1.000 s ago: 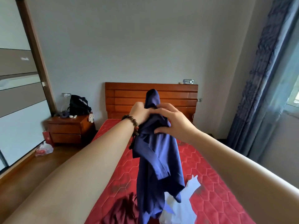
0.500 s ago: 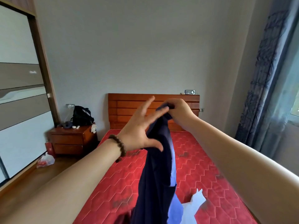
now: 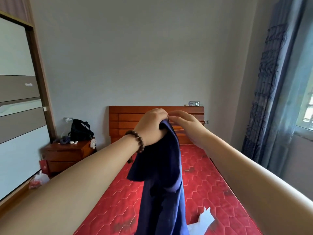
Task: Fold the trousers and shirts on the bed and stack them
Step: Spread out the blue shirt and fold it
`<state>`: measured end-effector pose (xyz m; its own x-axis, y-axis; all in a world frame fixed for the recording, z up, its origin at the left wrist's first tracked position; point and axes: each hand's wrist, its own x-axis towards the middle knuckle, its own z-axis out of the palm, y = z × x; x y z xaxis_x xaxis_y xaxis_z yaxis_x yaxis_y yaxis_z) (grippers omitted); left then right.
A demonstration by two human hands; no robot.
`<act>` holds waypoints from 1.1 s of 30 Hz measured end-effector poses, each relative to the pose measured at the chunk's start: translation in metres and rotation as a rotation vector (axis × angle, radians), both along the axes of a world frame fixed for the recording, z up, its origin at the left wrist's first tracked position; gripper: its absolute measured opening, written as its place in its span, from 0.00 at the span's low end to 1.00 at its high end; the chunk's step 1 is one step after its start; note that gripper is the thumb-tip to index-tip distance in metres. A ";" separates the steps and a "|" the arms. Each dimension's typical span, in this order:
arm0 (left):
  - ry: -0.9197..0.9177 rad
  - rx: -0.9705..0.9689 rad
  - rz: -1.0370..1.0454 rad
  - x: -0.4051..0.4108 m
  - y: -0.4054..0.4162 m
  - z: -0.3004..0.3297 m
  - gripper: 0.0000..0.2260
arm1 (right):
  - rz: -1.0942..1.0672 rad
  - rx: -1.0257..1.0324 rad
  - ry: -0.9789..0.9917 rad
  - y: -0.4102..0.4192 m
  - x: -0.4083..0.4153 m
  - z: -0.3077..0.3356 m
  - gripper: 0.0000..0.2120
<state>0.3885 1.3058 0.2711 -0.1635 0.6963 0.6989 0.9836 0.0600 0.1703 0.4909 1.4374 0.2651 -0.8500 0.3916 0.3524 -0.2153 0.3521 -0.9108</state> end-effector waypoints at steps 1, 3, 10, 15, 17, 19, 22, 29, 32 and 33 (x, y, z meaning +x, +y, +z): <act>-0.072 -0.021 0.054 -0.002 0.004 0.004 0.02 | -0.090 0.058 0.032 0.000 0.004 -0.003 0.12; -0.159 -0.050 0.169 -0.006 0.013 0.013 0.03 | -0.181 0.183 0.068 -0.001 0.013 -0.014 0.16; -0.351 -0.037 0.235 -0.022 0.017 0.030 0.10 | -0.304 0.491 -0.202 0.015 0.023 -0.040 0.11; -0.460 -0.294 0.145 -0.034 -0.001 0.029 0.11 | -0.307 0.027 -0.137 0.029 0.027 -0.018 0.08; -0.636 -0.389 -0.012 -0.034 -0.009 0.026 0.19 | -0.278 -0.149 -0.120 0.025 0.024 -0.004 0.07; -0.775 -0.382 -0.167 -0.034 -0.019 0.024 0.33 | -0.234 -0.284 -0.144 0.023 0.021 0.010 0.07; -0.958 -0.413 -0.428 -0.046 -0.036 0.021 0.33 | -0.021 -0.365 -0.244 0.025 0.023 0.024 0.14; -1.086 -0.156 -0.433 -0.065 -0.056 0.012 0.13 | 0.463 -0.088 -0.248 0.046 0.041 0.036 0.31; -0.972 0.076 -0.223 -0.067 -0.057 0.015 0.05 | 0.250 -0.012 -0.209 0.047 0.036 0.035 0.24; -0.904 0.110 -0.132 -0.069 -0.057 0.016 0.06 | 0.129 0.036 -0.170 0.045 0.034 0.034 0.20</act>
